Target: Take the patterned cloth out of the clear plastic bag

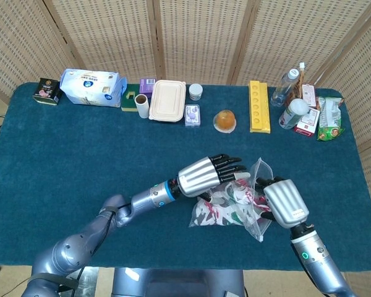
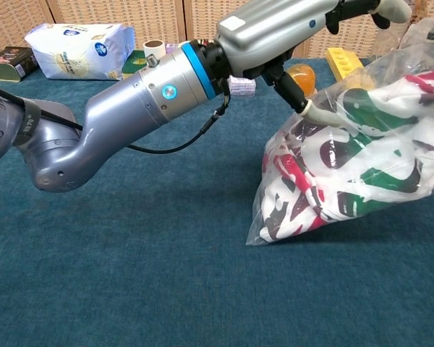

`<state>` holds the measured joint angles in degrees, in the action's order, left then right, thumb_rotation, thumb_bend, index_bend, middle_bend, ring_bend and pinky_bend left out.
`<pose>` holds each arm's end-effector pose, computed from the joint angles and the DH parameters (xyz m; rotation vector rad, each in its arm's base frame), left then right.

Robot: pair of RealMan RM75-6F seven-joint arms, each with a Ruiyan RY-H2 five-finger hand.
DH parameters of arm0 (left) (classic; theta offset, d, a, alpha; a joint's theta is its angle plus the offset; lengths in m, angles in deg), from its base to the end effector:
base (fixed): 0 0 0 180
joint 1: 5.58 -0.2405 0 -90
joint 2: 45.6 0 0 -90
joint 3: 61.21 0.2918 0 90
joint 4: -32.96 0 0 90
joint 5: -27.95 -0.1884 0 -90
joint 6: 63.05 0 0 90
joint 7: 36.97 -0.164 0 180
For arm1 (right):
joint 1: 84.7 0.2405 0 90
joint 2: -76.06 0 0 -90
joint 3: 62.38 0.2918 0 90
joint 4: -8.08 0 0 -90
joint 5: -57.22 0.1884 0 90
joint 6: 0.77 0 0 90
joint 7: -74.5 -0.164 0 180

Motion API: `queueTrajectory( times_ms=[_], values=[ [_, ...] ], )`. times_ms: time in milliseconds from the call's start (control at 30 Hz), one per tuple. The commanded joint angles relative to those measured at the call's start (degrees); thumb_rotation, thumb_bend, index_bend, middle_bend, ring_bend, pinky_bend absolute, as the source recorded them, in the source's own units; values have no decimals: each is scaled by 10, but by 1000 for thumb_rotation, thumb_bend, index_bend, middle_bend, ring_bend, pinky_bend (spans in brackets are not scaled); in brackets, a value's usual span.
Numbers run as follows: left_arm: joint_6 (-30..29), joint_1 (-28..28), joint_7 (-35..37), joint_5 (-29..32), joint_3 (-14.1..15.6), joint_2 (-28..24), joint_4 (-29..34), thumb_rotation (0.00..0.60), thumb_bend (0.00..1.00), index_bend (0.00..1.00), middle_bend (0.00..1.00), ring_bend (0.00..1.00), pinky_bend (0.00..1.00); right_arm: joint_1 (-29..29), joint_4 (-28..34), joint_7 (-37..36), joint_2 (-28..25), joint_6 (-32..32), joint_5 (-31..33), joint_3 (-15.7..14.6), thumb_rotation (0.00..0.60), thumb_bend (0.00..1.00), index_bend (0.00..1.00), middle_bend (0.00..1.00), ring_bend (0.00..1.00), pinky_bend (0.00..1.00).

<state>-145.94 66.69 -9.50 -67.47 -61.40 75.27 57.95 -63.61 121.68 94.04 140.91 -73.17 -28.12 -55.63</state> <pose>0.0465 0.3877 -0.0901 -2.1874 -0.1988 -1.8417 -0.1913 -0.2677 0.1449 1.7274 -0.8115 1.0872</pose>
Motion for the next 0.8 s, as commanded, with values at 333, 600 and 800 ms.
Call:
queueTrajectory(
  times_ms=[333, 600, 800],
  values=[
    [37, -67, -79, -2, 23, -144, 174, 600, 0, 144, 217, 166, 274, 13, -35, 11, 5, 32, 24, -6, 600, 367, 663, 534, 662, 543],
    [168, -78, -162, 15, 45, -192, 224, 600, 1, 175, 217, 159, 260, 20, -66, 6, 18, 51, 29, -17, 600, 367, 663, 533, 657, 528],
    [229, -77, -214, 30, 41, -209, 249, 600, 5, 179, 205, 98, 227, 34, -81, 9, 37, 69, 27, -18, 600, 367, 663, 533, 654, 518]
  ],
)
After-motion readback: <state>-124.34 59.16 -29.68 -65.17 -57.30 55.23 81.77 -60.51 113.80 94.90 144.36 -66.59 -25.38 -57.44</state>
